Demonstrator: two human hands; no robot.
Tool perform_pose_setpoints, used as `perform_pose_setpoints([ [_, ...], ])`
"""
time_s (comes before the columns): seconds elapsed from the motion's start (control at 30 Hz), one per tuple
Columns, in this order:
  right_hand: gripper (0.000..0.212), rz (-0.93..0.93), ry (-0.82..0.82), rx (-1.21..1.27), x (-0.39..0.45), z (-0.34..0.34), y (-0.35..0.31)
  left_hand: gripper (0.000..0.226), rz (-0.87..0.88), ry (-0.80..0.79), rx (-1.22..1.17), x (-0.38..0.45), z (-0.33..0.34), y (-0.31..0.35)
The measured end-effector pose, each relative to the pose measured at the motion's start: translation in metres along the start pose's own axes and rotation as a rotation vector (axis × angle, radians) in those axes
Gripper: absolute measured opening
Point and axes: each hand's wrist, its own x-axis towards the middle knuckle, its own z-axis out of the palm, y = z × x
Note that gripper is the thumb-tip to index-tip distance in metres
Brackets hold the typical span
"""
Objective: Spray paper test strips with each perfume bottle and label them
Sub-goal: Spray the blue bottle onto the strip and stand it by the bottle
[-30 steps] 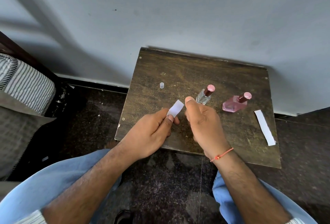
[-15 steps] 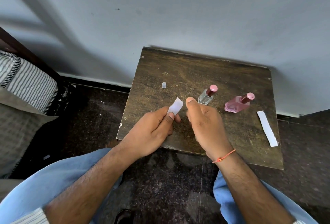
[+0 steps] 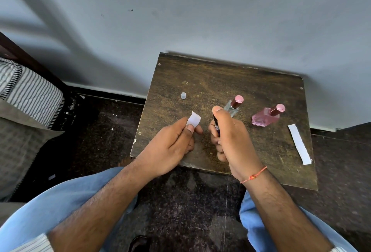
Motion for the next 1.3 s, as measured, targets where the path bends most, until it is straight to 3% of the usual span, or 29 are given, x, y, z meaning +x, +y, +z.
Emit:
perform_pose_setpoints([
  [0.1,0.062,0.069,-0.017,0.079,0.000,-0.001,-0.002,0.031,0.003,-0.017,-0.019,0.000,-0.001,0.001],
  [0.37,0.067,0.049,-0.018,0.074,-0.001,-0.001,-0.001,0.039,-0.071,-0.086,-0.195,0.001,-0.003,0.006],
  [0.67,0.058,0.055,-0.011,0.041,-0.001,0.002,-0.001,0.039,-0.130,-0.133,-0.468,0.001,-0.005,0.011],
  [0.97,0.065,0.064,-0.010,0.055,-0.006,0.003,-0.008,0.040,-0.152,-0.155,-0.491,-0.001,-0.007,0.012],
  [1.3,0.050,0.148,-0.026,0.113,-0.006,0.002,-0.008,0.041,-0.138,-0.183,-0.477,-0.001,-0.007,0.013],
])
